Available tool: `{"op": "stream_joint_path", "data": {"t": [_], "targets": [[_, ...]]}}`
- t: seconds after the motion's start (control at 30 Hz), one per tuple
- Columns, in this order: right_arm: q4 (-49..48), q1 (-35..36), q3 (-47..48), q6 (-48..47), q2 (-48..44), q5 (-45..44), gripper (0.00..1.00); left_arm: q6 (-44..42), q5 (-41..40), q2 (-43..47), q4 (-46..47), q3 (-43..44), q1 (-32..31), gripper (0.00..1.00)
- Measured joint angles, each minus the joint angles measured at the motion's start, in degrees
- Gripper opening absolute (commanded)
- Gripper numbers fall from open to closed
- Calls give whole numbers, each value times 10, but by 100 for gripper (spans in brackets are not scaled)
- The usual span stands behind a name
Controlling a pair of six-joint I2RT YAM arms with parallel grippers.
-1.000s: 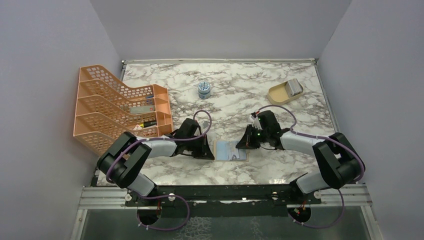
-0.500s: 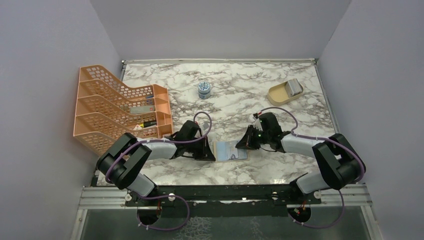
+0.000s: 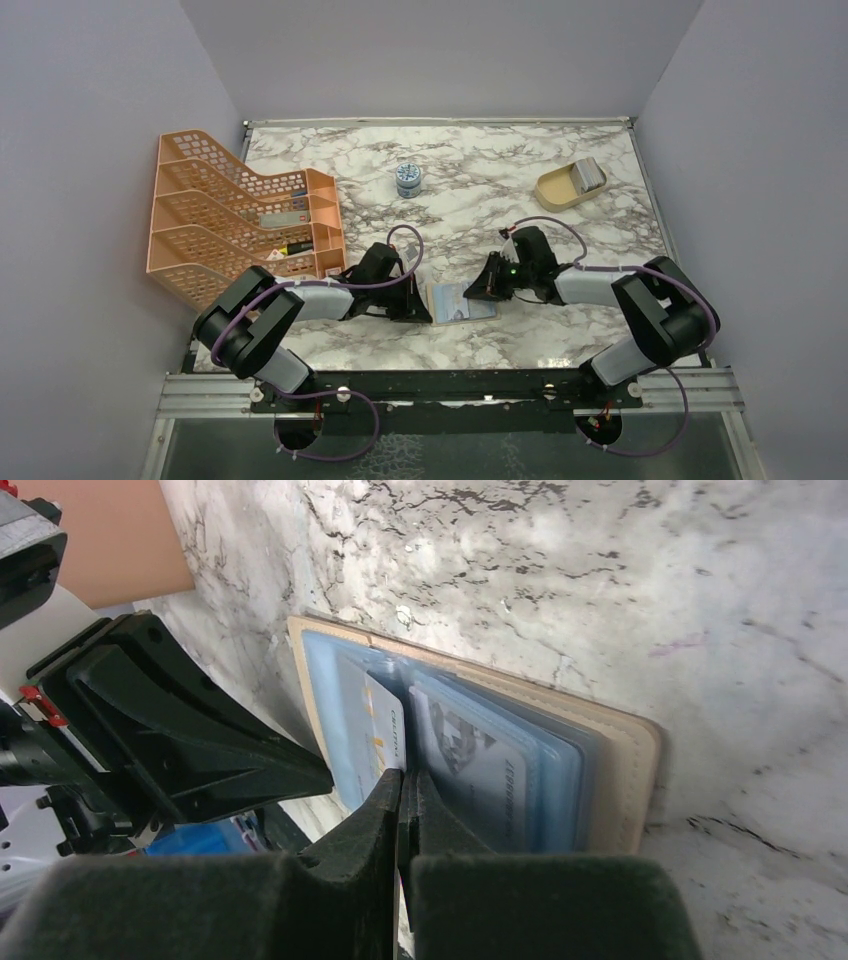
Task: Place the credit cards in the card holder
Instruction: Insert the credit card into the card holder.
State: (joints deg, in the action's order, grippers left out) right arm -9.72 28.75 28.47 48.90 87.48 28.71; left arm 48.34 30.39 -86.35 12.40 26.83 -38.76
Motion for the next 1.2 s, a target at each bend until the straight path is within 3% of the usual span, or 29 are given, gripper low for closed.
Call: {"op": "stream_joint_path", "data": {"t": [0.47, 0.77, 0.87, 1.1, 1.2], "targets": [[-24, 39, 13, 19, 35, 0, 2, 0, 0, 0, 0, 0, -3, 0], [-14, 53, 24, 24, 34, -12, 23, 0, 0, 4, -6, 0, -4, 0], [8, 56, 30, 18, 23, -18, 29, 0, -4, 14, -10, 0, -4, 11], [101, 58, 56, -31, -24, -35, 41, -10, -29, 37, -42, 12, -4, 50], [146, 58, 75, -55, -47, -56, 48, -18, -41, 44, -56, 24, -4, 61]]}}
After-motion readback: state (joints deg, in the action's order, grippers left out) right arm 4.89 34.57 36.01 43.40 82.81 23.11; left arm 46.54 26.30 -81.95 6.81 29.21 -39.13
